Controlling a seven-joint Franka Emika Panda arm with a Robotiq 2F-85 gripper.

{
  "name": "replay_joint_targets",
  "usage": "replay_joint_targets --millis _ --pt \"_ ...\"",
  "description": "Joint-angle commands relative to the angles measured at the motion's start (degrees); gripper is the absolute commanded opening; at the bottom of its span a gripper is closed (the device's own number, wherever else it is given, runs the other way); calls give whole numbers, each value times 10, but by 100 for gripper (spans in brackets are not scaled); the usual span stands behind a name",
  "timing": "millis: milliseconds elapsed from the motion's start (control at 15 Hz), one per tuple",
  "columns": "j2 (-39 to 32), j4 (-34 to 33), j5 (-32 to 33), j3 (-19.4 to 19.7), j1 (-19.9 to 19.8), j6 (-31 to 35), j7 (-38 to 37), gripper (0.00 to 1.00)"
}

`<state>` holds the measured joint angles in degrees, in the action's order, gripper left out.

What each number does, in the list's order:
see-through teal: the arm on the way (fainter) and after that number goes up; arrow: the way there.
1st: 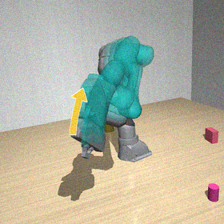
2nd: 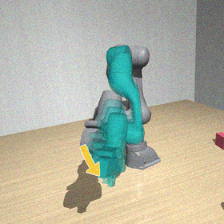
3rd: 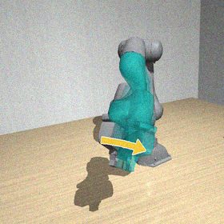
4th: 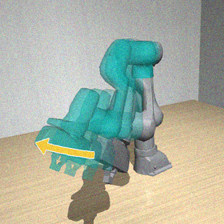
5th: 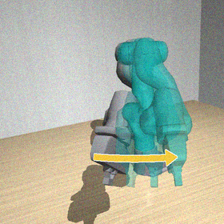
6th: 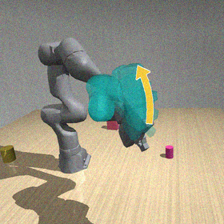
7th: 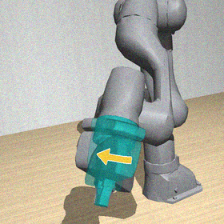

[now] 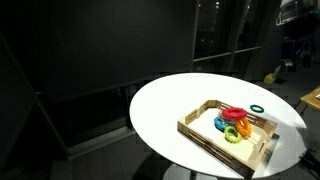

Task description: Pick up the red ring from the table and put it in the tray

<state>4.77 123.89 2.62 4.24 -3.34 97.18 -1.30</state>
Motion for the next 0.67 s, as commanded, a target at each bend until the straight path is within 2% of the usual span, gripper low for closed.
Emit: replay_joint_targets --millis 0,600 --pt "54 3 18 4 -8 -22 28 100" --pt "172 28 12 16 -15 4 36 100"
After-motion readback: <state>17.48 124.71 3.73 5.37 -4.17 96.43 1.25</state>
